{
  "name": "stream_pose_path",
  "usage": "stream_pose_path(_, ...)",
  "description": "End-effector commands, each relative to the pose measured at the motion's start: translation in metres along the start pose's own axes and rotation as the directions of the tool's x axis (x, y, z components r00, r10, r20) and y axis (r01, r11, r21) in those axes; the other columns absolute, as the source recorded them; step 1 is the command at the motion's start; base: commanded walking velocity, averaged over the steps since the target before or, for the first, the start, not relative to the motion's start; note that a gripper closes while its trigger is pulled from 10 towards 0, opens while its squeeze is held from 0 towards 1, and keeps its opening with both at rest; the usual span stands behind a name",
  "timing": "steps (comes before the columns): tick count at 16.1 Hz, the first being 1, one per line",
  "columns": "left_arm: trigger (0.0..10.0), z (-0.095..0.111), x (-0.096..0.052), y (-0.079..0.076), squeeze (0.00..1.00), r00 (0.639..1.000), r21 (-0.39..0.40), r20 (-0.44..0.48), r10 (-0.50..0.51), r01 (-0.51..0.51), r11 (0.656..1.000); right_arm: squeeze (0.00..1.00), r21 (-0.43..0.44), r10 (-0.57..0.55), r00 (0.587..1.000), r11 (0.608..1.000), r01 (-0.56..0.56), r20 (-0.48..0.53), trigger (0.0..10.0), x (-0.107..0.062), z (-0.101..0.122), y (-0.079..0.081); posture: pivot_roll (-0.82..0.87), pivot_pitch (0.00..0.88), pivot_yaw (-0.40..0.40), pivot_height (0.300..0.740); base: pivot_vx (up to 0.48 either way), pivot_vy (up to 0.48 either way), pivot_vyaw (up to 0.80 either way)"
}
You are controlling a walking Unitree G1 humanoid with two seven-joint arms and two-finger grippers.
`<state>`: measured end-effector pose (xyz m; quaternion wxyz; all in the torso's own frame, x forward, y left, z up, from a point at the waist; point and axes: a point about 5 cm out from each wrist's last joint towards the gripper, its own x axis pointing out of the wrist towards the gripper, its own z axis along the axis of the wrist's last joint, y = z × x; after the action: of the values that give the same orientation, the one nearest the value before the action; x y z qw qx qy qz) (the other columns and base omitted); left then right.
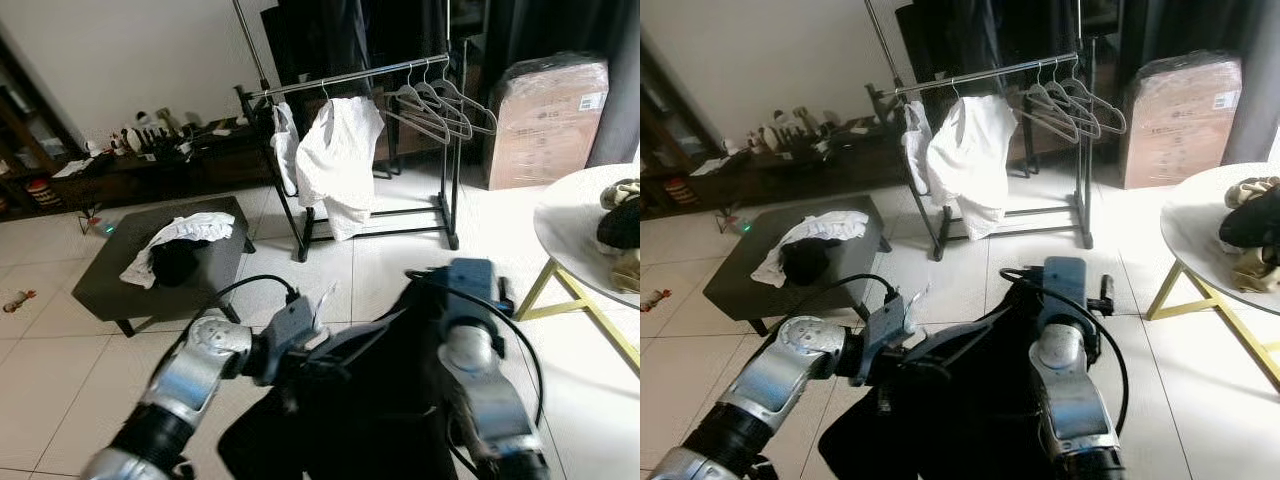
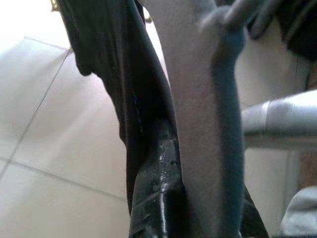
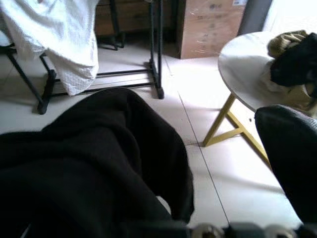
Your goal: Hang hanger
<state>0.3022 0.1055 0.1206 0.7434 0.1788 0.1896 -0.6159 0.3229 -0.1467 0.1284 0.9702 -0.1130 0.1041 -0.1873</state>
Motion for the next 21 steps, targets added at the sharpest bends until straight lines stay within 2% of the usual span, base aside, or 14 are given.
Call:
stream_pose_path(1, 10.0, -0.052, -0.012, -0.011, 0.00, 0.961, -0.078, -0.278, -0.011, -0.011, 0.997, 0.00, 0.045, -0.095, 0.979, 0.995, 0.089, 0.178, 10.0, 0.010, 0.043, -0.018, -0.20, 0.022, 0.215, 0.740, 0.000, 0.000, 0.00)
stream_pose_path(5, 10.0, -0.056, -0.018, -0.014, 0.00, 0.953, -0.109, -0.296, 0.072, -0.108, 0.988, 0.00, -0.007, -0.122, 0.983, 0.992, 0.124, 0.136, 10.0, 0.020, 0.035, -0.027, -0.19, 0.016, 0.203, 0.740, 0.000, 0.000, 0.00)
stream_pose_path(7, 10.0, -0.063, -0.028, -0.018, 0.00, 0.934, -0.094, -0.348, 0.081, -0.120, 0.988, 0.00, -0.036, -0.138, 0.984, 0.989, 0.143, 0.110, 10.0, 0.025, 0.027, -0.034, -0.19, 0.015, 0.198, 0.740, 0.000, 0.000, 0.00)
stream_pose_path(8, 10.0, -0.069, -0.039, -0.016, 0.00, 0.903, -0.038, -0.408, 0.136, -0.165, 0.985, 0.00, -0.059, -0.158, 0.984, 0.985, 0.163, 0.084, 10.0, 0.029, 0.020, -0.040, -0.18, 0.017, 0.198, 0.740, 0.000, 0.000, 0.00)
stream_pose_path(10, 10.0, -0.074, -0.054, -0.018, 0.00, 0.860, 0.067, -0.470, 0.199, -0.190, 0.980, 0.00, -0.087, -0.173, 0.984, 0.980, 0.177, 0.049, 10.0, 0.033, 0.009, -0.051, -0.18, 0.016, 0.191, 0.740, 0.000, 0.000, 0.00)
stream_pose_path(12, 10.0, -0.073, -0.058, -0.023, 0.00, 0.869, 0.116, -0.434, 0.236, -0.206, 0.972, 0.00, -0.118, -0.188, 0.982, 0.975, 0.190, 0.031, 10.0, 0.037, 0.004, -0.060, -0.18, 0.027, 0.186, 0.740, 0.000, 0.000, 0.00)
stream_pose_path(13, 10.0, -0.076, -0.064, -0.023, 0.00, 0.863, 0.131, -0.428, 0.269, -0.236, 0.963, 0.00, -0.126, -0.199, 0.980, 0.972, 0.199, 0.013, 10.0, 0.038, 0.000, -0.064, -0.17, 0.029, 0.183, 0.740, 0.000, 0.000, 0.00)
stream_pose_path(15, 10.0, -0.087, -0.083, -0.023, 0.00, 0.816, 0.197, -0.472, 0.334, -0.271, 0.942, 0.00, -0.146, -0.215, 0.976, 0.967, 0.210, -0.024, 10.0, 0.040, -0.010, -0.072, -0.16, 0.035, 0.179, 0.740, 0.000, 0.000, 0.00)
stream_pose_path(17, 10.0, -0.094, -0.095, -0.029, 0.00, 0.789, 0.199, -0.494, 0.364, -0.306, 0.931, 0.00, -0.172, -0.225, 0.973, 0.962, 0.213, -0.057, 10.0, 0.042, -0.020, -0.078, -0.15, 0.041, 0.172, 0.740, 0.000, 0.000, 0.00)
stream_pose_path(19, 10.0, -0.093, -0.101, -0.034, 0.00, 0.812, 0.190, -0.461, 0.359, -0.305, 0.933, 0.00, -0.194, -0.227, 0.970, 0.959, 0.206, -0.092, 10.0, 0.044, -0.030, -0.084, -0.15, 0.046, 0.168, 0.740, 0.000, 0.000, 0.00)
stream_pose_path(20, 10.0, -0.094, -0.108, -0.036, 0.00, 0.800, 0.188, -0.475, 0.367, -0.315, 0.930, 0.00, -0.218, -0.230, 0.968, 0.955, 0.203, -0.105, 10.0, 0.045, -0.035, -0.088, -0.15, 0.048, 0.167, 0.740, 0.000, 0.000, 0.00)
stream_pose_path(21, 10.0, -0.098, -0.114, -0.034, 0.00, 0.767, 0.197, -0.510, 0.389, -0.337, 0.921, 0.00, -0.222, -0.231, 0.967, 0.954, 0.203, -0.106, 10.0, 0.045, -0.036, -0.091, -0.15, 0.048, 0.166, 0.740, 0.000, 0.000, 0.00)
